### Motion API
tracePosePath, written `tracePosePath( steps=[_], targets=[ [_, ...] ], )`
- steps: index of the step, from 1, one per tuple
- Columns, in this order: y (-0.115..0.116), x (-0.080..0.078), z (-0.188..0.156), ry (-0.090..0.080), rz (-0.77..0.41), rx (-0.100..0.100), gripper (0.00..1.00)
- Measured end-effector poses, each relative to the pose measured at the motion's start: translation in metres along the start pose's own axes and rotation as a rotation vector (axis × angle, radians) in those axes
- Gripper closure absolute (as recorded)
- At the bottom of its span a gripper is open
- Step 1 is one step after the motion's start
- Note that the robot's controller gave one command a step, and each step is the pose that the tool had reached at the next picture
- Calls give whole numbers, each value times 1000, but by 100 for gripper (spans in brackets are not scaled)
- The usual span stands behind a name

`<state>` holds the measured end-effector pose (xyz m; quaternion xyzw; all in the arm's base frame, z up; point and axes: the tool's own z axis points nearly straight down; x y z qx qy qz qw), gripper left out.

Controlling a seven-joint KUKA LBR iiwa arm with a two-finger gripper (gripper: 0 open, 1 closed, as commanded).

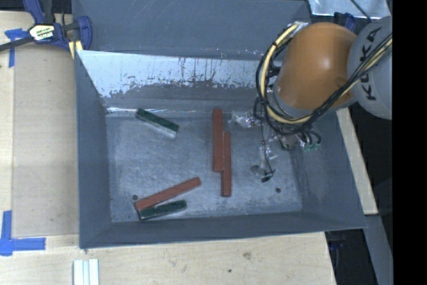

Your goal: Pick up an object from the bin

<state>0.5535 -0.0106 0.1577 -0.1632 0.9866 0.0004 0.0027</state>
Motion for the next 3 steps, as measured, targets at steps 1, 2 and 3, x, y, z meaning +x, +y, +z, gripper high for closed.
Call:
tracePosePath(
  steps=[1,2,3],
  targets=[
    [24,-10,88,-2,-187,1,0],
    [23,-11,85,-3,-186,2,100],
    [32,-2,-65,-4,-378,3,100]
  ],
)
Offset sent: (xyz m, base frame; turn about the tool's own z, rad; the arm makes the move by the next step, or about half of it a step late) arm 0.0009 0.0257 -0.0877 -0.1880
